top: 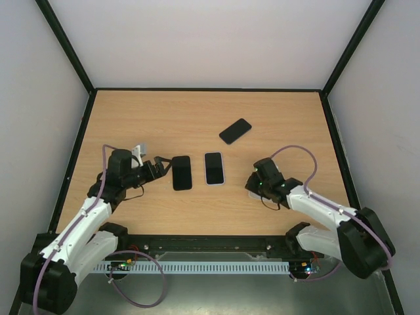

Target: Put the phone into the phone case

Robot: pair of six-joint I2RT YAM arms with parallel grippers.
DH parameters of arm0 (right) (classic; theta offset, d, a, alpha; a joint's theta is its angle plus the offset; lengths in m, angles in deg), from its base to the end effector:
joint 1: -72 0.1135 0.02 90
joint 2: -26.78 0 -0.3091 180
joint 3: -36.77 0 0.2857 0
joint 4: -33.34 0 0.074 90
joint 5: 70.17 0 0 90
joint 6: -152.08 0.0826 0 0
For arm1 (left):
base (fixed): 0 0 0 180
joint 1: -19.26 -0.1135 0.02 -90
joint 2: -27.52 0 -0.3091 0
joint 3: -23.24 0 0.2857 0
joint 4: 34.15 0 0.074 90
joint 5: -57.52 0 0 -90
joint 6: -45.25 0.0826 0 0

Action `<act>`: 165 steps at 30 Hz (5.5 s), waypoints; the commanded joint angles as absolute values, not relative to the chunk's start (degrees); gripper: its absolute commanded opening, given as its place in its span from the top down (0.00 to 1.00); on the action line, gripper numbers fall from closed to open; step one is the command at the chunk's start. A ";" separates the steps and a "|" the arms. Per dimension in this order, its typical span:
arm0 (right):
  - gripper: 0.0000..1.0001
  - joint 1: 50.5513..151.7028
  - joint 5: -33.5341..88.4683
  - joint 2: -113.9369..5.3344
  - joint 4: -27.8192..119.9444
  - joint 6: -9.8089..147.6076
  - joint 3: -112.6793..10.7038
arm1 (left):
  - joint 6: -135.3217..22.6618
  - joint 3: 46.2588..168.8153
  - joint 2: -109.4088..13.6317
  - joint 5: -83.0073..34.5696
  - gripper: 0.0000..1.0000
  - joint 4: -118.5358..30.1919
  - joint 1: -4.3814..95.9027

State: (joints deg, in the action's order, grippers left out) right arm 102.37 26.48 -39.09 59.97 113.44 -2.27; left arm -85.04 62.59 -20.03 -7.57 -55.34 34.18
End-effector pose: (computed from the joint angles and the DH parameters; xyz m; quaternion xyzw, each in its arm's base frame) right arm 0.2035 0.1303 0.1413 0.1548 0.9354 0.2464 0.2006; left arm 0.2074 -0.0913 0.2277 -0.0789 0.8464 -0.3933 0.3504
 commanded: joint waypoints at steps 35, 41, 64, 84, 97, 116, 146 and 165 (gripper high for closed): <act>0.90 127.53 17.18 -62.61 10.44 163.79 -1.55 | -85.74 62.34 -15.58 -13.25 0.01 -60.34 33.89; 0.82 127.49 15.10 -55.38 18.99 161.69 -0.83 | -85.76 61.83 -16.25 -12.70 0.01 -59.77 33.89; 0.42 118.19 37.81 -47.93 40.88 109.08 2.09 | -88.37 55.81 -13.30 -5.93 0.02 -55.72 34.72; 0.56 128.79 39.56 -48.40 30.64 127.67 6.01 | -88.57 55.76 -13.82 -4.65 0.06 -56.48 35.55; 0.38 125.42 19.60 -42.73 48.91 118.25 -5.59 | -85.11 60.05 -12.50 -6.44 0.00 -61.31 35.63; 0.02 100.00 3.91 -74.39 57.46 115.63 -41.66 | -86.08 64.56 -9.45 -8.55 0.01 -62.40 35.74; 0.02 100.12 1.77 -107.27 75.18 120.27 -72.12 | -83.88 65.57 -7.94 -9.32 0.01 -65.06 35.75; 0.11 102.48 -1.26 -105.32 77.35 113.77 -66.40 | -84.67 65.40 -5.58 -9.44 0.01 -67.58 35.74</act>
